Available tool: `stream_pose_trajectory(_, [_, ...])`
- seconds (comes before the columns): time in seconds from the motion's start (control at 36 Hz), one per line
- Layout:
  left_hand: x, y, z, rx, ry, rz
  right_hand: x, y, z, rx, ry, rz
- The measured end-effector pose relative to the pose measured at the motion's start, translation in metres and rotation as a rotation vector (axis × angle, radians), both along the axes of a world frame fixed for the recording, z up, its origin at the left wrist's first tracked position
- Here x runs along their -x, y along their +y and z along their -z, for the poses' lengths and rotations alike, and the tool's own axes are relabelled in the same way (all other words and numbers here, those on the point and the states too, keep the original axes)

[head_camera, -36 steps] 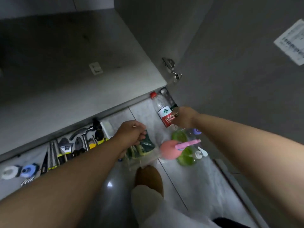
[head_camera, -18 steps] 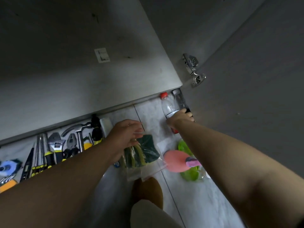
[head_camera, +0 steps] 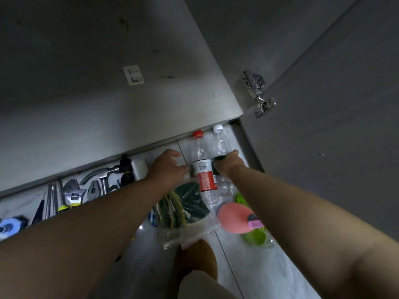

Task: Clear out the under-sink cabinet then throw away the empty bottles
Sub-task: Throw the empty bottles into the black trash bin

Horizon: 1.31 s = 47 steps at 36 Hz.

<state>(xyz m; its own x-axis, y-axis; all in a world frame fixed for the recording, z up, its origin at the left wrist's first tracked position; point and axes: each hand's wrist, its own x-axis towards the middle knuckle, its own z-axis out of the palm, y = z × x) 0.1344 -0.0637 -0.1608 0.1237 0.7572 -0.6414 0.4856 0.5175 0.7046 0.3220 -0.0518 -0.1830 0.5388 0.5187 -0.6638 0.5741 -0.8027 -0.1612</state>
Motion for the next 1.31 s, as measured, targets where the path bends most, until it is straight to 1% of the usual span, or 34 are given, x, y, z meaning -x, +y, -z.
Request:
stream_pose_trajectory(0.08, [-0.009, 0.003, 0.003, 0.047, -0.093, -0.004, 0.001, -0.005, 0.004, 0.012, 0.102, 0.039])
stream_pose_trajectory(0.14, [-0.014, 0.002, 0.004, 0.065, -0.120, -0.001, 0.001, -0.008, 0.001, 0.004, 0.171, 0.070])
stream_pose_trajectory(0.25, [-0.022, 0.000, -0.006, -0.002, -0.140, -0.032, 0.003, -0.013, -0.022, -0.109, 0.240, 0.189])
stream_pose_trajectory(0.31, [-0.023, -0.002, -0.015, 0.001, -0.171, -0.032, 0.007, -0.019, -0.042, -0.104, 0.383, 0.292])
stream_pose_trajectory(0.36, [-0.023, -0.003, -0.024, 0.106, -0.273, -0.048, 0.013, -0.028, -0.059, -0.095, 0.576, 0.355])
stream_pose_trajectory(0.42, [-0.022, -0.005, -0.033, 0.286, -0.439, -0.080, 0.021, -0.037, -0.072, -0.081, 0.700, 0.322])
stream_pose_trajectory(0.44, [-0.020, -0.007, -0.037, 0.356, -0.494, -0.081, 0.024, -0.041, -0.075, -0.052, 0.726, 0.271])
stream_pose_trajectory(0.5, [-0.014, -0.011, -0.041, 0.421, -0.524, -0.043, 0.030, -0.047, -0.081, 0.057, 0.713, 0.116])
stream_pose_trajectory(0.56, [-0.004, -0.014, -0.041, 0.425, -0.520, -0.017, 0.029, -0.048, -0.083, 0.176, 0.715, 0.012])
stream_pose_trajectory(0.58, [0.002, -0.016, -0.040, 0.429, -0.518, -0.023, 0.027, -0.047, -0.084, 0.214, 0.720, 0.004])
stream_pose_trajectory(0.64, [0.017, -0.018, -0.038, 0.454, -0.527, -0.051, 0.023, -0.041, -0.081, 0.193, 0.688, 0.027])
stream_pose_trajectory(0.69, [0.033, -0.019, -0.036, 0.476, -0.525, -0.065, 0.023, -0.035, -0.071, 0.065, 0.567, 0.046])
stream_pose_trajectory(0.75, [0.048, -0.023, -0.033, 0.507, -0.473, -0.076, 0.027, -0.027, -0.052, -0.026, 0.369, -0.069])
stream_pose_trajectory(0.81, [0.064, -0.028, -0.030, 0.538, -0.434, -0.082, 0.036, -0.023, -0.033, -0.014, 0.204, -0.193])
stream_pose_trajectory(0.86, [0.076, -0.031, -0.029, 0.561, -0.435, -0.100, 0.046, -0.019, -0.015, 0.018, 0.149, -0.198])
stream_pose_trajectory(0.94, [0.088, -0.033, -0.026, 0.567, -0.470, -0.139, 0.057, -0.017, 0.004, 0.011, 0.132, -0.126])
stream_pose_trajectory(1.03, [0.094, -0.034, -0.027, 0.601, -0.494, -0.119, 0.057, -0.018, 0.003, 0.012, 0.101, -0.134])
stream_pose_trajectory(1.14, [0.093, -0.039, -0.036, 0.603, -0.473, -0.084, 0.050, -0.018, -0.017, -0.001, 0.173, -0.081])
stream_pose_trajectory(1.22, [0.086, -0.046, -0.050, 0.636, -0.507, -0.051, 0.044, -0.018, -0.043, -0.021, 0.280, 0.059])
stream_pose_trajectory(1.31, [0.078, -0.054, -0.073, 0.619, -0.534, -0.033, 0.039, -0.026, -0.079, 0.009, 0.382, 0.166])
